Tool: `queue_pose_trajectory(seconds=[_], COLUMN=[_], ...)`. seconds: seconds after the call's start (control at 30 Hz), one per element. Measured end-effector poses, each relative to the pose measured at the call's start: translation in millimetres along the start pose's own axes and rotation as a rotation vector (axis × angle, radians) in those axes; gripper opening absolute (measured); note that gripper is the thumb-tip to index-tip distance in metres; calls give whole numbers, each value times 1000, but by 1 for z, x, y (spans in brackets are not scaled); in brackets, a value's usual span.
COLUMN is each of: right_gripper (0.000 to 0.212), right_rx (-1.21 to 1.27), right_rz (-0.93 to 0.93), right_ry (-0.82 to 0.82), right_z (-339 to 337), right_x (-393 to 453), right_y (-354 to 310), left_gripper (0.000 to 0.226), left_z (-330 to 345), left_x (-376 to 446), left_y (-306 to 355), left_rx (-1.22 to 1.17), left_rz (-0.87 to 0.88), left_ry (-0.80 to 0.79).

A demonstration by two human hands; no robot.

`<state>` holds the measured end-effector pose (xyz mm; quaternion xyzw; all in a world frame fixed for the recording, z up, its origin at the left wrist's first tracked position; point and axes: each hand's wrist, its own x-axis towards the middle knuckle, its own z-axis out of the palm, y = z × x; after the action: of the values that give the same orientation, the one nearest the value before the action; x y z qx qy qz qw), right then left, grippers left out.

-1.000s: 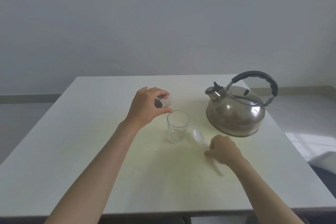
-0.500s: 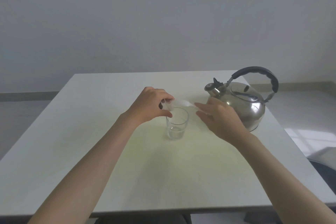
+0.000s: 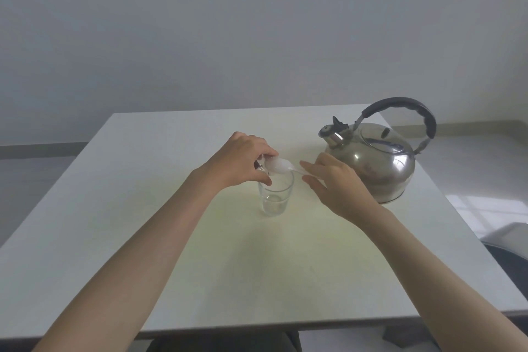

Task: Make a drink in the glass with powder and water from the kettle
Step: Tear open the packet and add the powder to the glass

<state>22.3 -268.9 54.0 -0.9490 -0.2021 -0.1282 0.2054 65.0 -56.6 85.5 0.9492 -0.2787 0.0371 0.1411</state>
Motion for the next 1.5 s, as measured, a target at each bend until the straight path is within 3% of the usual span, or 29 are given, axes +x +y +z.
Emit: queue_pose_trajectory(seconds=[0.4, 0.87, 1.17, 1.5], right_gripper=[23, 25, 29, 26], right_rx=[8, -183, -261, -265], right_rz=[-35, -111, -172, -188], right_ry=[59, 188, 217, 242], right_z=[7, -4, -7, -5], right_x=[-5, -2, 0, 0], right_y=[13, 23, 22, 20], left_gripper=[37, 50, 45, 37], left_z=[-4, -13, -14, -16], left_x=[12, 16, 15, 18], left_y=[8, 19, 25, 32], left_rx=[340, 391, 413, 598], left_rz=[81, 76, 103, 153], left_ry=[-156, -211, -216, -232])
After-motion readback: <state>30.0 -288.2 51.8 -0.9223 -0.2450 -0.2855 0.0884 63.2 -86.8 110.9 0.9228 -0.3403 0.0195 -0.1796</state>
